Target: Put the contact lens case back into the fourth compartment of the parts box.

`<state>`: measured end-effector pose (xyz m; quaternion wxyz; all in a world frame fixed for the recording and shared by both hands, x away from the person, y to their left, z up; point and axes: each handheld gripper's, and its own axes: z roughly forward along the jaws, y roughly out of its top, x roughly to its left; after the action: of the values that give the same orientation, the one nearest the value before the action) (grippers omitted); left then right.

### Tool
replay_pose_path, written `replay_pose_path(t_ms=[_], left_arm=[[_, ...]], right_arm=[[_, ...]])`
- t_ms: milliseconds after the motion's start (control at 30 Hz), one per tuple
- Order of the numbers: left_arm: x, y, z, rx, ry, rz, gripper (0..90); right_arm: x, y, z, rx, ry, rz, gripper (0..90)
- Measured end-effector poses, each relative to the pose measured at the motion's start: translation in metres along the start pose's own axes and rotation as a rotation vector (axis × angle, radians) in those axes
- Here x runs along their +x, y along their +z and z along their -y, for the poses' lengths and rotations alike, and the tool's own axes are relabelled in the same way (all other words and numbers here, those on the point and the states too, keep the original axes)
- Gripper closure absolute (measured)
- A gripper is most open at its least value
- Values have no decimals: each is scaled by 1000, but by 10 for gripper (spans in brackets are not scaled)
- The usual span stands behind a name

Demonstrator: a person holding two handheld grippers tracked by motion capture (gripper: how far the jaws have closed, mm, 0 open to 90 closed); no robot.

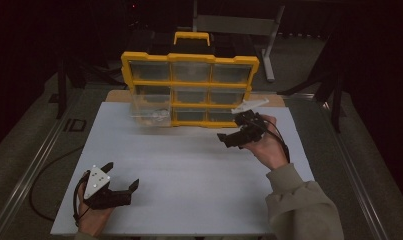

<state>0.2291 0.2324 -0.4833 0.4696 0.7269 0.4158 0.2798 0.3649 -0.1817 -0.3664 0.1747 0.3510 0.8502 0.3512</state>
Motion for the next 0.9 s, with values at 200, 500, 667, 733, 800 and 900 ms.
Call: replay_pose_path(t_ms=[200,500,667,733,800,900], left_arm=[[2,1,-3,-13,-8,-1,0],[5,4,-9,-34,-20,-4,0],[7,4,-11,-41,-20,-6,0],[7,4,-11,-40,-18,-8,0],[7,3,-11,-42,-18,-10,0],[7,3,-10,-44,-11,-12,0]], right_arm=[[8,-14,48,-56,33,17,99],[19,-23,115,-150,81,89,100],[24,-30,154,-230,109,152,100],[26,-34,167,-267,130,158,100],[28,-37,178,-306,148,152,100],[32,-41,192,-344,142,159,99]])
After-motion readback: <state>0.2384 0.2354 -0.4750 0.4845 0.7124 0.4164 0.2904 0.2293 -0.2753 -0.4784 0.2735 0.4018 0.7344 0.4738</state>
